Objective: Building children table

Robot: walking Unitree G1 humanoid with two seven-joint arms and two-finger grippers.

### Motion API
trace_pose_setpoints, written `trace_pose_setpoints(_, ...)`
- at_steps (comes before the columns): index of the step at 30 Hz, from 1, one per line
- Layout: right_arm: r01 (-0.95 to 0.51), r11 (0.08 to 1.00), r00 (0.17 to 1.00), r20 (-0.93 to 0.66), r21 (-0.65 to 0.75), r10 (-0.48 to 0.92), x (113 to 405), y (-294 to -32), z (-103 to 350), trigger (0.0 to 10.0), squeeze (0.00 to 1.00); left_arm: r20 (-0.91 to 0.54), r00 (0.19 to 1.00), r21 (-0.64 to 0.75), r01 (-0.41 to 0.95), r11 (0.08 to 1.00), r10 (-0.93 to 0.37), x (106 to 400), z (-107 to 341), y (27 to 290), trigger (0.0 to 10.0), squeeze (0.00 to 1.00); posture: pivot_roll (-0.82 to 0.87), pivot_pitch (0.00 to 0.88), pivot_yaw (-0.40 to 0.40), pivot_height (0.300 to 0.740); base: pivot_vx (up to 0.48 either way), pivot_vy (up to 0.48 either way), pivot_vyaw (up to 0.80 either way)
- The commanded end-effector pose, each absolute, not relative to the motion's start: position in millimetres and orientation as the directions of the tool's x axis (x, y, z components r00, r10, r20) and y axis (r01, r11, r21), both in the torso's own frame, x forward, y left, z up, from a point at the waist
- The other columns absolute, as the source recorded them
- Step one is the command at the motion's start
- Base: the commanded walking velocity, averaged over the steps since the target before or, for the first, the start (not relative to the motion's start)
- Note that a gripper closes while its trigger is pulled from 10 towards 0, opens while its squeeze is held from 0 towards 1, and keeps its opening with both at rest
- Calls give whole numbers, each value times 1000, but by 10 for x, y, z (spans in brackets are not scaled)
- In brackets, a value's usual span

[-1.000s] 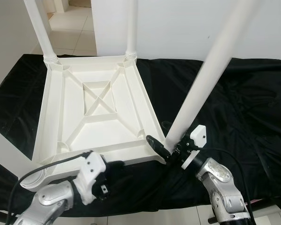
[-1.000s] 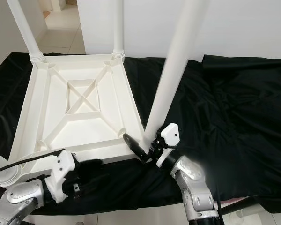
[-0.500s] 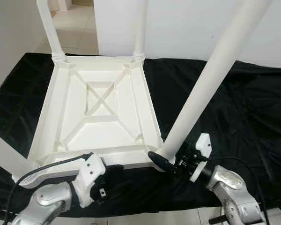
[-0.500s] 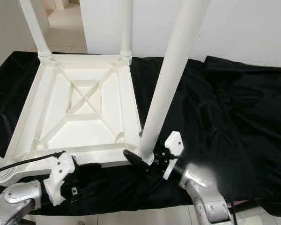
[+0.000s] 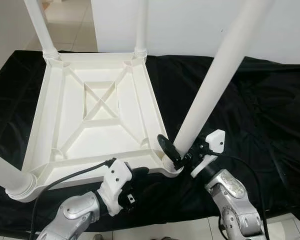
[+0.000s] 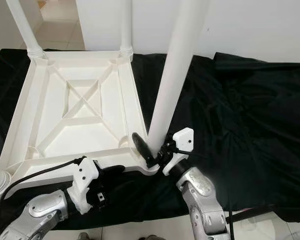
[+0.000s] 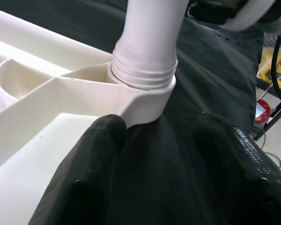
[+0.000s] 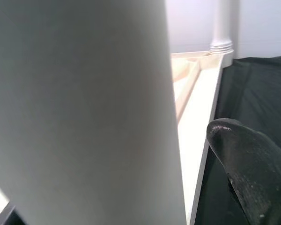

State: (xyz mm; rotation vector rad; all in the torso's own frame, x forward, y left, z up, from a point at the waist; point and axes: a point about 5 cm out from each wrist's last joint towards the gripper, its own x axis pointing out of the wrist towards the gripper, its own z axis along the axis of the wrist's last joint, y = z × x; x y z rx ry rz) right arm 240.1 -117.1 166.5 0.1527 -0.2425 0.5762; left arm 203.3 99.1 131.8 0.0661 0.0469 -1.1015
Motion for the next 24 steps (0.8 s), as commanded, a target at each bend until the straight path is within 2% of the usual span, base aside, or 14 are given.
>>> trace_pose_setpoints(1,-547,833,817,271,82,510,2341,-1162,1664,10000,0,-51,510,47,860,508,-858,2089,1390,1027,10000,0,14,155,-70,740,0,0,0)
trace_pose_setpoints(8,-530,847,825,255,41,504,2266,-1227,1588,10000,0,-38,571,114,817,565,-820,2161,1419,1045,10000,0,13,149,-56,740,0,0,0)
trace_pose_setpoints(13,-427,904,874,252,-10,416,2196,-1344,1512,10000,0,12,657,130,747,652,-754,2217,1468,1041,10000,0,14,144,-51,740,0,0,0)
trace_pose_setpoints(15,-427,904,874,252,-10,416,2196,-1344,1512,10000,0,12,657,130,747,652,-754,2217,1468,1041,10000,0,14,144,-51,740,0,0,0)
trace_pose_setpoints(16,-423,906,877,248,-9,412,2149,-1347,1480,10000,0,32,710,140,694,707,-703,2263,1483,1057,10000,0,9,140,-40,740,0,0,0)
trace_pose_setpoints(18,-423,906,877,248,-9,412,2149,-1347,1480,10000,0,32,710,140,694,707,-703,2263,1483,1057,10000,0,9,140,-40,740,0,0,0)
trace_pose_setpoints(22,-449,892,872,195,-44,449,2015,-1401,1379,10000,0,71,794,163,588,792,-604,2338,1512,1145,10000,0,4,144,-35,740,0,0,0)
trace_pose_setpoints(24,-460,887,868,183,-51,461,1985,-1413,1357,10000,0,73,806,163,572,804,-588,2348,1510,1170,10000,0,4,144,-35,740,0,0,0)
